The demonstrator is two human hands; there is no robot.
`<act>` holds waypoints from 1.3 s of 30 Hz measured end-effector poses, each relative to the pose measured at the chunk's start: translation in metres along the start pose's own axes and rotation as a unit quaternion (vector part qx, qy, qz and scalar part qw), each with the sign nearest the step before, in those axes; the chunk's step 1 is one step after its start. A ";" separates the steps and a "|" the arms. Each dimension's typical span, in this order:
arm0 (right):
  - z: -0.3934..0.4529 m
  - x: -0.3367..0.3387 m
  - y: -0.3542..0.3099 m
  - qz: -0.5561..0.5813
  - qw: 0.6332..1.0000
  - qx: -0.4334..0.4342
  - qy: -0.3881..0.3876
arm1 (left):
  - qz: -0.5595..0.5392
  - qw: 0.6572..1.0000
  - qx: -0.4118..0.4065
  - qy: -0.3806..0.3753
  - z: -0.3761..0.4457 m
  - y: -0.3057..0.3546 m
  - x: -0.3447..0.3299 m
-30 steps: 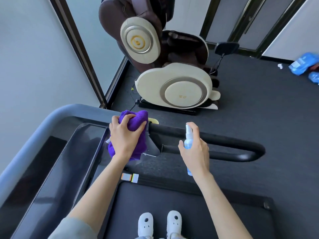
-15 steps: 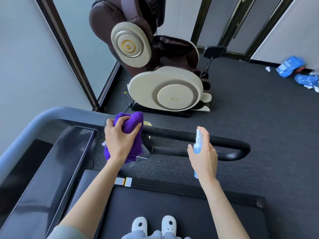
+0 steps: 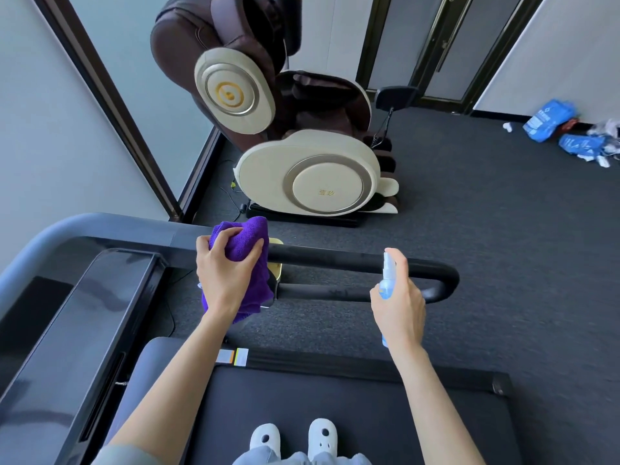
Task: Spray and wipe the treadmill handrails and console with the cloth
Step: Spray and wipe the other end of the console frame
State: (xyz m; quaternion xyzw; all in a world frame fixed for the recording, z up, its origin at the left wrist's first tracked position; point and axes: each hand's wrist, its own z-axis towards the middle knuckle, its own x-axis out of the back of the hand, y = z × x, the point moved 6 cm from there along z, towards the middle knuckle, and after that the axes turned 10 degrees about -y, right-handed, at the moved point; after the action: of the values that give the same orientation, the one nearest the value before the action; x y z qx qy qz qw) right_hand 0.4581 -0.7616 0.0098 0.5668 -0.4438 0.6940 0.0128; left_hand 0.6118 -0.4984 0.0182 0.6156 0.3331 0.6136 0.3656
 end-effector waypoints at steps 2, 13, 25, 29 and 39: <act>0.000 0.007 0.011 0.001 1.000 -0.011 0.005 | -0.009 1.000 0.001 0.004 -0.004 0.005 -0.005; 0.013 0.040 0.046 0.062 0.997 0.007 0.049 | 0.001 1.000 -0.011 -0.016 -0.027 0.024 -0.038; 0.015 0.064 0.101 0.062 0.993 -0.080 0.054 | 0.007 1.000 -0.008 -0.009 -0.037 0.019 -0.045; 0.016 0.067 0.101 0.100 0.989 -0.070 0.088 | 0.013 1.000 -0.013 -0.016 -0.041 0.021 -0.048; 0.023 0.061 0.086 0.078 0.995 -0.043 0.048 | 0.014 0.999 0.008 0.043 -0.032 0.006 -0.006</act>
State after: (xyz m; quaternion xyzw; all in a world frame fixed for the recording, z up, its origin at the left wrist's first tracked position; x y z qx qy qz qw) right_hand 0.4091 -0.8579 0.0062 0.4954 -0.5150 0.6995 0.0040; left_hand 0.5793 -0.5051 0.0194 0.5962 0.3449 0.6417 0.3373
